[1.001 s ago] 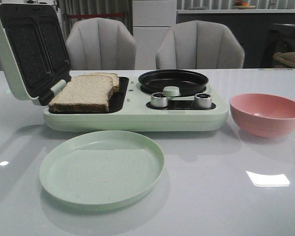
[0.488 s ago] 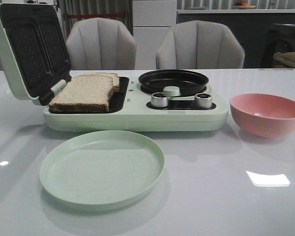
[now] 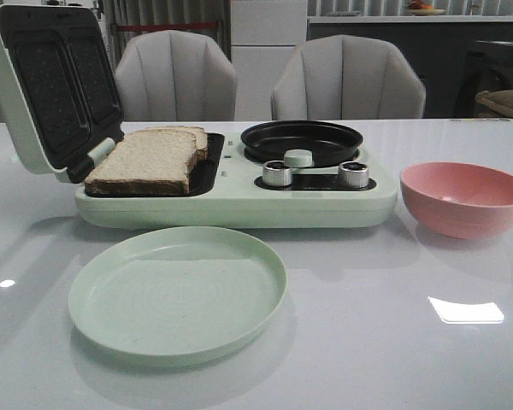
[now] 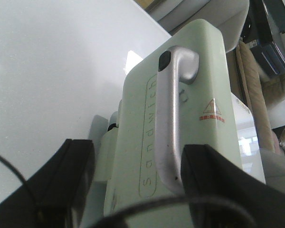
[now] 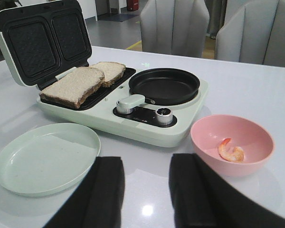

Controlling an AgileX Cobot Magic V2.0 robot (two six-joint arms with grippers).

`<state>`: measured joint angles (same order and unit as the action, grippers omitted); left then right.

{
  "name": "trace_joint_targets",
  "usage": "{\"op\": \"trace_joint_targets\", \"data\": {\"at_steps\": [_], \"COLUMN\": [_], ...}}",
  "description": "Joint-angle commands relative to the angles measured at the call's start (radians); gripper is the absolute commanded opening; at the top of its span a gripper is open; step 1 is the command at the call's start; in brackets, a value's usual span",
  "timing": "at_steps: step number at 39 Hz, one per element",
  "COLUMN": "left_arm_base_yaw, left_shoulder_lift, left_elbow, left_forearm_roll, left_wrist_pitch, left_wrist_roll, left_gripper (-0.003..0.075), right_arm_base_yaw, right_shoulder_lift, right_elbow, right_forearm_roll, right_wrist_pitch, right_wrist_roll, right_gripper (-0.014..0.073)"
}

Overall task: Make breakfast with bread and shrimp
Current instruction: 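Grasp the sandwich maker lid handle with the left gripper and lower it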

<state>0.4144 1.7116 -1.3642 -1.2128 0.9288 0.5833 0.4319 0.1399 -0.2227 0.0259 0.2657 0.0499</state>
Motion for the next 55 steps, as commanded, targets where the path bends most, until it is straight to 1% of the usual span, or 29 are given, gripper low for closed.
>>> {"op": "trace_joint_targets", "data": {"at_steps": [1,9,19,22,27,30,42,47,55], "left_arm_base_yaw": [-0.045,-0.141,-0.194,-0.215,-0.262,-0.299,-0.439,-0.509,-0.623], "left_shoulder_lift": [0.0,0.053,0.094,0.096,0.096,0.096,0.096,0.098,0.126], "left_elbow": [-0.073,-0.124,-0.125,-0.125,-0.125,-0.125,-0.125,-0.125,-0.125], "left_forearm_roll": [-0.104,-0.107,-0.111,-0.115,-0.121,-0.117,-0.1,-0.036,0.054], "left_wrist_pitch": [0.034,0.015,-0.01,-0.024,-0.041,-0.05,-0.112,-0.154,-0.161], "left_wrist_roll": [0.005,0.008,0.008,0.008,0.012,0.016,0.029,0.034,0.034], "left_gripper": [0.048,0.048,0.0472,0.044,0.0356,0.0333,0.0333,0.0333,0.0333], "right_arm_base_yaw": [-0.002,-0.002,-0.002,-0.002,-0.002,-0.002,-0.002,-0.002,-0.002], "right_shoulder_lift": [0.008,0.008,0.008,0.008,0.008,0.008,0.008,0.008,0.008], "right_elbow": [-0.027,-0.027,-0.027,-0.027,-0.027,-0.027,-0.027,-0.027,-0.027], "right_forearm_roll": [0.003,0.003,0.003,0.003,0.003,0.003,0.003,0.003,0.003], "right_wrist_pitch": [-0.09,-0.09,-0.09,-0.09,-0.09,-0.09,-0.09,-0.09,-0.09], "right_wrist_roll": [-0.002,-0.002,-0.002,-0.002,-0.002,-0.002,-0.002,-0.002,-0.002], "right_gripper": [0.0359,0.0359,0.0359,0.0359,0.0359,0.0359,0.0359,0.0359,0.0359]}}
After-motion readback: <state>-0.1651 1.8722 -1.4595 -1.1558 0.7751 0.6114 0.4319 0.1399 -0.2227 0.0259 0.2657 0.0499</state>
